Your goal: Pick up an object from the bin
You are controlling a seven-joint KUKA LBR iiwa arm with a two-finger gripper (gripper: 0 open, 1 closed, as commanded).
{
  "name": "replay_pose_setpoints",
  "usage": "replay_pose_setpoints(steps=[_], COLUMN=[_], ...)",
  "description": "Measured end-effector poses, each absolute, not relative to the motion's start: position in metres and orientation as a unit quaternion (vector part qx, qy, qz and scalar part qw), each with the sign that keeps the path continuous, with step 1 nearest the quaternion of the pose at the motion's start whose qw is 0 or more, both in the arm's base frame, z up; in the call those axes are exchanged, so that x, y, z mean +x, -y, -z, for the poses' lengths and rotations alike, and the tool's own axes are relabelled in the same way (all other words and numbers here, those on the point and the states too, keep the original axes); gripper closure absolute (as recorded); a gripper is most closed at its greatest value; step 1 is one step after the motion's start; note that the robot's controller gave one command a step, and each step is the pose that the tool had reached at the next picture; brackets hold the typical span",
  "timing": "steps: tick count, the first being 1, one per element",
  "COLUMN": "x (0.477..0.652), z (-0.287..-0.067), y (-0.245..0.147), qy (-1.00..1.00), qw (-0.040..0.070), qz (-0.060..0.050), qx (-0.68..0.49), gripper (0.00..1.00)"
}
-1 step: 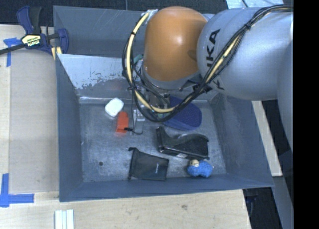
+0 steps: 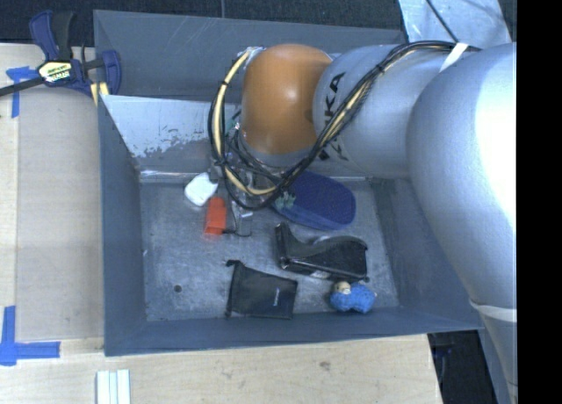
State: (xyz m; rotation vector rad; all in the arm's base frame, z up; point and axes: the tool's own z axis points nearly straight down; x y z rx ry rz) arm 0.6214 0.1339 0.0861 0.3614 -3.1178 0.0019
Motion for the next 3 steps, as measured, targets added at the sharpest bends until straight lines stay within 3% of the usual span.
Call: replay_pose_setpoints(steps=[1,2,3], x=[0.628,0.63,0.613], z=[-0.071,-0.075,-0.209], y=[-0.152,-0.152,-0.161], qy=[0.997,0.997,0.997], qw=[-0.004,-0.006,-0.006], qz=[0.001,0.001,0.001], qx=[0.075,0.074,0.078], gripper=[0.0,1.0,1.0])
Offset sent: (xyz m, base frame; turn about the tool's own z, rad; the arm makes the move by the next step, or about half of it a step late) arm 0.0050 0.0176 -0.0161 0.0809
